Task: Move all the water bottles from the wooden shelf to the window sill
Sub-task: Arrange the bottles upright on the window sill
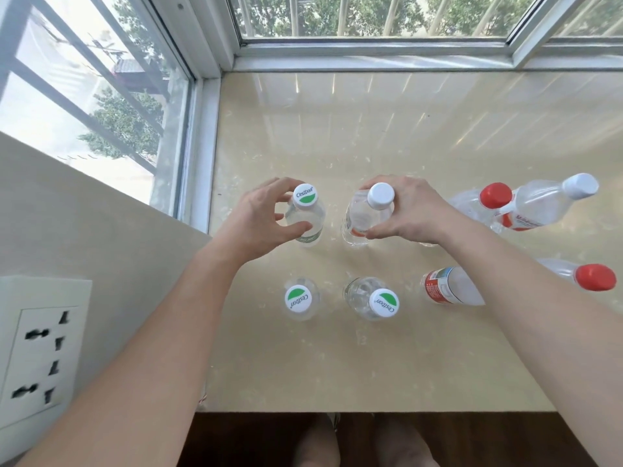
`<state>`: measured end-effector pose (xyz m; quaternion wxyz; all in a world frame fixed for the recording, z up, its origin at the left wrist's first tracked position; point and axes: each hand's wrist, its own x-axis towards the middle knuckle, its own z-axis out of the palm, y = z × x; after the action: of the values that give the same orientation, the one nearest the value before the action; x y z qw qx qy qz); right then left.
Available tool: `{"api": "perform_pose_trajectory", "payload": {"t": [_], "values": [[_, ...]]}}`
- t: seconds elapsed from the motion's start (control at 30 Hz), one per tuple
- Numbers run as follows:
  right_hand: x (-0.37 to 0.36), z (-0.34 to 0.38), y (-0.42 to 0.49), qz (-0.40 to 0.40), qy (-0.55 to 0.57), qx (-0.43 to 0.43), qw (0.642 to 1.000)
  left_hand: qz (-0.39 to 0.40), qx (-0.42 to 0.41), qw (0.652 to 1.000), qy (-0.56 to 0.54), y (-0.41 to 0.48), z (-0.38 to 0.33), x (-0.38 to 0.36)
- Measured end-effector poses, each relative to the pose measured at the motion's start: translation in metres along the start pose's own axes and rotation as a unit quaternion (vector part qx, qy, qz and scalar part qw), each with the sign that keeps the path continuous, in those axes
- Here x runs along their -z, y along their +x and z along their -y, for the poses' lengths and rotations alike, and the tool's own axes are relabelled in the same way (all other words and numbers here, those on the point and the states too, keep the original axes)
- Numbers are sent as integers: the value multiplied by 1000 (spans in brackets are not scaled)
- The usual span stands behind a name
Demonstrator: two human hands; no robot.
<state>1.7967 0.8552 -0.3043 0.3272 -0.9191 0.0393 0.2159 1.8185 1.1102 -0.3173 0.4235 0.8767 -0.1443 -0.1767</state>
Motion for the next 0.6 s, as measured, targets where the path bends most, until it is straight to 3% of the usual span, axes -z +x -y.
{"api": "perform_pose_trajectory", "payload": {"t": [0.2, 0.37, 0.5, 0.6], "values": [[-1, -4, 1, 0, 2, 11, 1000, 4, -4, 999, 37, -4, 1, -3], [7, -8, -14, 6, -67, 14, 998, 31, 27, 979, 198, -18, -4, 8], [36, -2, -59, -30, -127, 26, 991, -8, 52, 959, 280, -45, -29, 28], [70, -1, -107, -79, -172, 39, 981, -42, 11, 950, 310, -59, -57, 37]]}}
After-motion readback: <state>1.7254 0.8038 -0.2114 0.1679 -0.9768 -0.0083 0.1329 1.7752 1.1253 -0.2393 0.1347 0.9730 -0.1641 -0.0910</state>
